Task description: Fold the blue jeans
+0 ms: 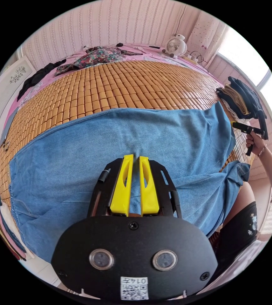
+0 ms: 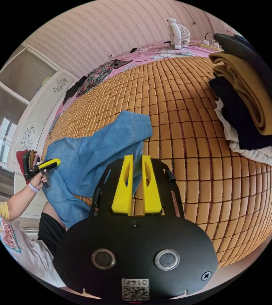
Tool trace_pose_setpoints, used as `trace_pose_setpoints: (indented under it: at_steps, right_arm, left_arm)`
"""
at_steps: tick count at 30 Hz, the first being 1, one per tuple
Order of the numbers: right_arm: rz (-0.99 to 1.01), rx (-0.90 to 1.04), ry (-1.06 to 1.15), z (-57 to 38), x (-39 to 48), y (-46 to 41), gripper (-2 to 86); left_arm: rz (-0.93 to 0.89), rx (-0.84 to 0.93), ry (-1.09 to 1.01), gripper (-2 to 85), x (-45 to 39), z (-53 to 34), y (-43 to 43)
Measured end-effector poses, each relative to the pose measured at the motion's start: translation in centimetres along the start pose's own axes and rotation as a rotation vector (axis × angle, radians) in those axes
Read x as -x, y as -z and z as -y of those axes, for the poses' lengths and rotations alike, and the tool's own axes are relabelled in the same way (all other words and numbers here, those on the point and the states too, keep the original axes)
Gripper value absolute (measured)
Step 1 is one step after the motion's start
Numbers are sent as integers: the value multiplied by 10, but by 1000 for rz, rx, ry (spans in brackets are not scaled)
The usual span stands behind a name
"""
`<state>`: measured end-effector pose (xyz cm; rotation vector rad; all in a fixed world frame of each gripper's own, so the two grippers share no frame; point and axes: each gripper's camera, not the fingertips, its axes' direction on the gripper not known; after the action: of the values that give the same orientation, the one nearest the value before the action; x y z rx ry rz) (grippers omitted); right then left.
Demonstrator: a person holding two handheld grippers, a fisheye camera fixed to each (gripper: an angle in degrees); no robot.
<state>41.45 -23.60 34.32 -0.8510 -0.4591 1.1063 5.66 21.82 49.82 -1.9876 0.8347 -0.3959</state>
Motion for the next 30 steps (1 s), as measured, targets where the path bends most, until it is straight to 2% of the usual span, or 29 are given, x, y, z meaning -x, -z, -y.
trace_pose_setpoints:
  at_steps: [4,8,11,17,22,30]
  right_arm:
    - [62,-71,49,15,8,28,23]
    - [137,-322,138,12,28,111,15]
    - [72,-338,151,-19,33,137,24]
    - [35,-14,-49,-83,-4,73,42]
    - [57,-76,-69,-69,-4,56,53]
    - [-166,-120,0,49,33,-28,55]
  left_arm:
    - [-23,-10,29,-4,4,7,-1]
    - [-31,-77,41,-4,10,15,12]
    - [-79,-97,62,-4,18,20,18]
    - [-172,-40,48,14,25,16,9]
    - [-180,-35,-45,35,25,26,19]
    - [-35,-65,-22,52,44,65,16]
